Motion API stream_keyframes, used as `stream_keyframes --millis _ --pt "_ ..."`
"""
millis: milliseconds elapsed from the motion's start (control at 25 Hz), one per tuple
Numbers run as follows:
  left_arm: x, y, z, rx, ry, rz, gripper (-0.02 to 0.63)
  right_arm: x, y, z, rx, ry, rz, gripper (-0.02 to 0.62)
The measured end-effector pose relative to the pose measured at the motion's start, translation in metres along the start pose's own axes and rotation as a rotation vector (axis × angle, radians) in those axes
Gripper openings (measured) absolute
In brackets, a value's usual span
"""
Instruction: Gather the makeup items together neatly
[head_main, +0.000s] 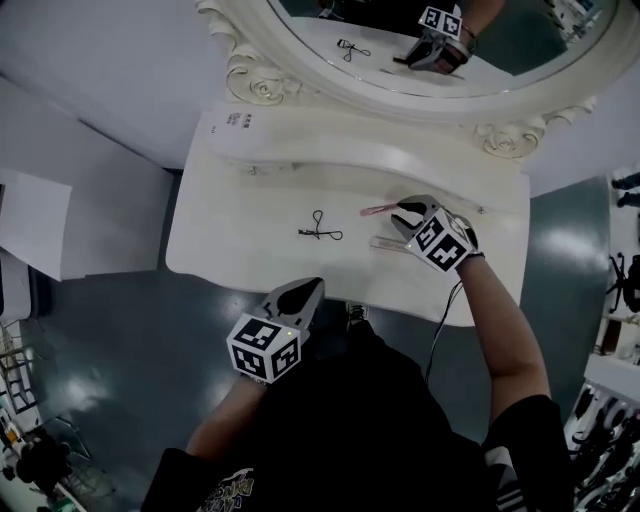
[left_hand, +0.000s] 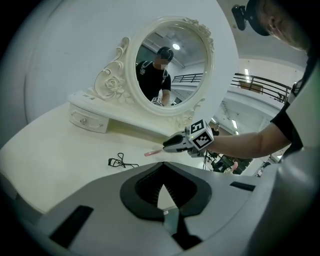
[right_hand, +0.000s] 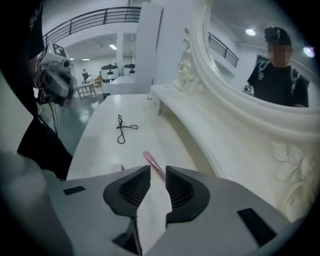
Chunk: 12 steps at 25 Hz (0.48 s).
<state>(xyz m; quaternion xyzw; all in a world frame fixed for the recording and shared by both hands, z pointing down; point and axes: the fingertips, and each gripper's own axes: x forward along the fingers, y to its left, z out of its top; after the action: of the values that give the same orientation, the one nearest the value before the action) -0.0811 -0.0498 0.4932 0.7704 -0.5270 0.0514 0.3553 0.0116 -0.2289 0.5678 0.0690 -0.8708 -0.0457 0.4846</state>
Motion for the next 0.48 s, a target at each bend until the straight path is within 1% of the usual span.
stream_keyframes --millis 120,280,360,480 --pt "0.006 0.003 -0.001 -0.014 -0.008 0.029 0.008 0.019 0.000 -0.009 -0.088 0.056 0.056 0.106" --pt "0.012 0.005 -0.002 -0.046 -0.023 0.060 0.008 0.036 0.002 -0.013 -0.191 0.091 0.107 0.121" --pt "0.014 0.005 -0.004 -0.061 -0.026 0.071 0.008 0.043 0.004 -0.014 -0.211 0.099 0.130 0.126" --pt "0.015 0.003 -0.008 -0.081 -0.031 0.084 0.008 0.052 0.005 -0.016 -0.214 0.103 0.162 0.126"
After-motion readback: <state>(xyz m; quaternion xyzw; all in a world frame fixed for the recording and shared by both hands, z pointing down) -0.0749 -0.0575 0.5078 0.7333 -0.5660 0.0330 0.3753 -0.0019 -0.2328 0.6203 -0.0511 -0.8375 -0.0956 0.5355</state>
